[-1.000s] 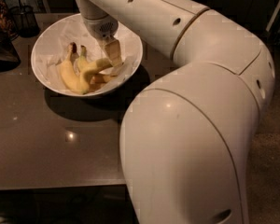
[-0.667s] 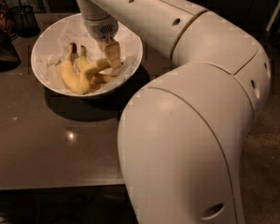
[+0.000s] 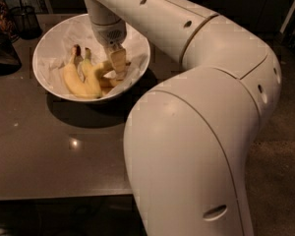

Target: Pick banana from white bowl

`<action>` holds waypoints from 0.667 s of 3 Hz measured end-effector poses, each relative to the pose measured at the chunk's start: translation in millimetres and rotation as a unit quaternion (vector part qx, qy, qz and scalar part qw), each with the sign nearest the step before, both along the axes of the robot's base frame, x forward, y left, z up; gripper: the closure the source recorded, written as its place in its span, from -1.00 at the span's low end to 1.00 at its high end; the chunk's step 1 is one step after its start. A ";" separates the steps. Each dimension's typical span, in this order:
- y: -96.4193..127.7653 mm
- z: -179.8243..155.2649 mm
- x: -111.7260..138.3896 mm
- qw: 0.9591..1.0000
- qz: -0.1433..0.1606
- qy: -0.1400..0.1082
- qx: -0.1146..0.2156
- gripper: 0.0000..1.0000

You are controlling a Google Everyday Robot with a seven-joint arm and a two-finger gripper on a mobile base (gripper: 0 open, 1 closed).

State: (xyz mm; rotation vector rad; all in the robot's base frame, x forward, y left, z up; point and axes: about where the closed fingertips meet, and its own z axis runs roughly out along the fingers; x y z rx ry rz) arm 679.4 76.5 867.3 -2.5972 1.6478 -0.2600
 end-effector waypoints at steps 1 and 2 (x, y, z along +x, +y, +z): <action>-4.4 -3.3 0.1 1.000 -0.010 0.004 0.004 0.70; -4.5 -3.4 0.2 1.000 -0.011 0.005 0.004 1.00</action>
Offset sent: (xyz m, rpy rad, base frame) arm 0.0001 -0.0040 -0.0030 0.0066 0.0081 -0.0188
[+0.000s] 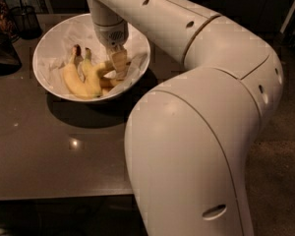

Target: Pick banana from white bowl

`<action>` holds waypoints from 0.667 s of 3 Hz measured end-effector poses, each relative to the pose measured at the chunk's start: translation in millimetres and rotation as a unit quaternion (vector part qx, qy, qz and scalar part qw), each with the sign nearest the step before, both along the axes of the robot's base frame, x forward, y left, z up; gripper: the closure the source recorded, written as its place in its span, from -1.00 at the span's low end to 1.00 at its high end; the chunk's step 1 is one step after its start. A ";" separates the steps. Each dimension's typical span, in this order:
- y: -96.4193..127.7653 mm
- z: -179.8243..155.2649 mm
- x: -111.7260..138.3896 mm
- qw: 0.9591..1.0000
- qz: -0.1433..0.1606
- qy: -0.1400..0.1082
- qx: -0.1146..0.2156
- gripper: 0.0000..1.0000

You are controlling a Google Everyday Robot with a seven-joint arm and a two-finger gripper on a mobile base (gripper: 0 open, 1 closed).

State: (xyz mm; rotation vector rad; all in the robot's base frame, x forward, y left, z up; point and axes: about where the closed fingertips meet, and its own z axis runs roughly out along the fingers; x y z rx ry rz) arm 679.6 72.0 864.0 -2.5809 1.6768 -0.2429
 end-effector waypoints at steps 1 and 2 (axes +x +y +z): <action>-5.9 16.5 -5.3 1.000 -0.008 -0.014 0.024 1.00; -14.3 41.3 -18.6 0.998 -0.017 -0.023 0.048 1.00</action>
Offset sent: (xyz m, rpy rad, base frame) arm -0.0451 -0.0333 0.0768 0.1354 -0.0457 -0.0614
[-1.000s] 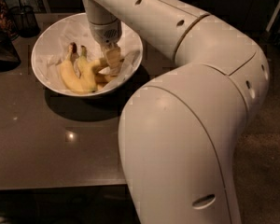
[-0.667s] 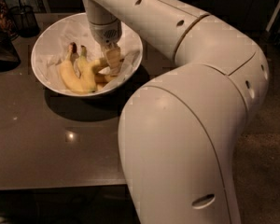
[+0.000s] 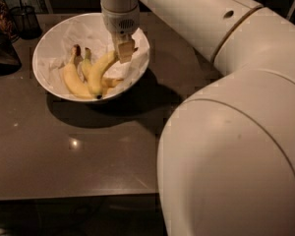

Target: Pick banana from white bowl

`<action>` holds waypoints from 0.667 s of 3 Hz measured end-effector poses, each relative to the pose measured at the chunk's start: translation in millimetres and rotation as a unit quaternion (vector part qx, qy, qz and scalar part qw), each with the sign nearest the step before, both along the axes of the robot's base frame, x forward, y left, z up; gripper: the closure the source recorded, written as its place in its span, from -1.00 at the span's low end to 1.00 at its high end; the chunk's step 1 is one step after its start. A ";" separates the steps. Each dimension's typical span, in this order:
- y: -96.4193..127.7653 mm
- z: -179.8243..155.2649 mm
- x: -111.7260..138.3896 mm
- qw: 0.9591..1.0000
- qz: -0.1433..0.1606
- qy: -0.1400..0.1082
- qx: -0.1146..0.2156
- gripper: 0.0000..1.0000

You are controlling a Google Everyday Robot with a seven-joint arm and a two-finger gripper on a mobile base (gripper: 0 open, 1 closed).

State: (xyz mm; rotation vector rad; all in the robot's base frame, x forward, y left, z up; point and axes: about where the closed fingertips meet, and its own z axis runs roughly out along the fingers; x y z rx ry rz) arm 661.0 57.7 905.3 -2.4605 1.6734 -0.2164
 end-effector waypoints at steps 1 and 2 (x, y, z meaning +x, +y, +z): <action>-2.4 20.4 -9.2 1.000 0.008 -0.004 0.020 1.00; 0.8 18.9 -5.5 1.000 0.009 -0.010 0.024 1.00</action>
Offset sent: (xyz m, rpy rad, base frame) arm -0.0083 -0.0022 0.0183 0.0363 -0.0077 0.0140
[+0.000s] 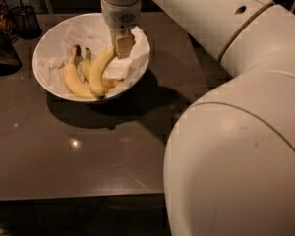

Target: Pick banana from white bowl

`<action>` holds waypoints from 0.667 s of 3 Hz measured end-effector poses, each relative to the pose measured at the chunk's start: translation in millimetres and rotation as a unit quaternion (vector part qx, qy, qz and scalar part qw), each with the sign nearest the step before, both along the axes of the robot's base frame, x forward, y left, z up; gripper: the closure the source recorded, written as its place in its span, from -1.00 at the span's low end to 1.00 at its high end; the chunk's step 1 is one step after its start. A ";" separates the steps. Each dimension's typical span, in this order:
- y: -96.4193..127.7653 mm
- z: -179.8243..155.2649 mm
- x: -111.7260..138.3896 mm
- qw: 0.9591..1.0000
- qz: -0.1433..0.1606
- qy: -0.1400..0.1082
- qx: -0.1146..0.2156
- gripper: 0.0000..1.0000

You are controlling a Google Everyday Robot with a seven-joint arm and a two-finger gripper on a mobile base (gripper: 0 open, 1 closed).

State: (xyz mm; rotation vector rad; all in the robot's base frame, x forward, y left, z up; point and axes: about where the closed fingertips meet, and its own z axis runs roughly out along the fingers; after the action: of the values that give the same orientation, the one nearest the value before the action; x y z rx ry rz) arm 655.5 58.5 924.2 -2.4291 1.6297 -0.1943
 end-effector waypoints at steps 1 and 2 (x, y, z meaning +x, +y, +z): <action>4.0 7.7 -6.4 1.000 0.006 -0.011 0.009 1.00; 6.0 19.7 -24.9 0.999 0.014 -0.019 0.029 1.00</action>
Offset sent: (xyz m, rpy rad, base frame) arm -0.0544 0.0031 0.0370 0.0966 -0.0451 0.0454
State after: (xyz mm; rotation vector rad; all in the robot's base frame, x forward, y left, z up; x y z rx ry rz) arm 630.6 64.5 943.9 -2.3896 1.5624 -0.1855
